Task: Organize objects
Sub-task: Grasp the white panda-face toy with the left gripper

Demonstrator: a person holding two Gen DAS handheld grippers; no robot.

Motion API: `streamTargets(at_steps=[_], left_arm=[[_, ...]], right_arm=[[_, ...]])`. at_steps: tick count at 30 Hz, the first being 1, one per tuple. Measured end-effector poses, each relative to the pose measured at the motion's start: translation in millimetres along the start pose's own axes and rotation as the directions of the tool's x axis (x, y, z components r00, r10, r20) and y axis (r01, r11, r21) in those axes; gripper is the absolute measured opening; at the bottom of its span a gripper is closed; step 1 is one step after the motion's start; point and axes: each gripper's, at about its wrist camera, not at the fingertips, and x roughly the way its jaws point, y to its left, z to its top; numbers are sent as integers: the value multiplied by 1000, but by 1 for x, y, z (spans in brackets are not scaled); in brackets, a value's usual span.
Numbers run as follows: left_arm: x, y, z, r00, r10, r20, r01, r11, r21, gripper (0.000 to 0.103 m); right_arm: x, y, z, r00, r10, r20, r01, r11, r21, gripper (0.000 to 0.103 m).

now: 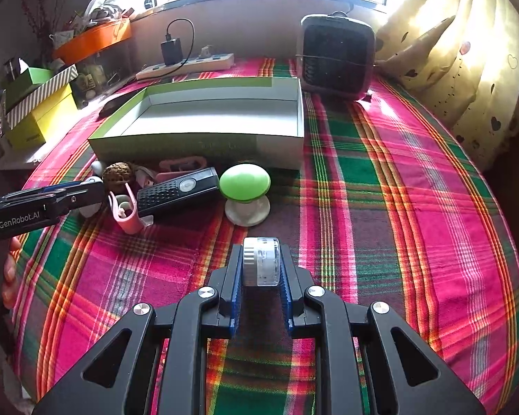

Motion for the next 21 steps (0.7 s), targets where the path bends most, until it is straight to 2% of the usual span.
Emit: streamTargets(at_steps=[21], left_arm=[[-3, 5, -1, 1000, 11, 2, -11, 1000, -26, 45]], right_arm=[[3, 0, 1, 1000, 11, -12, -11, 1000, 4, 20]])
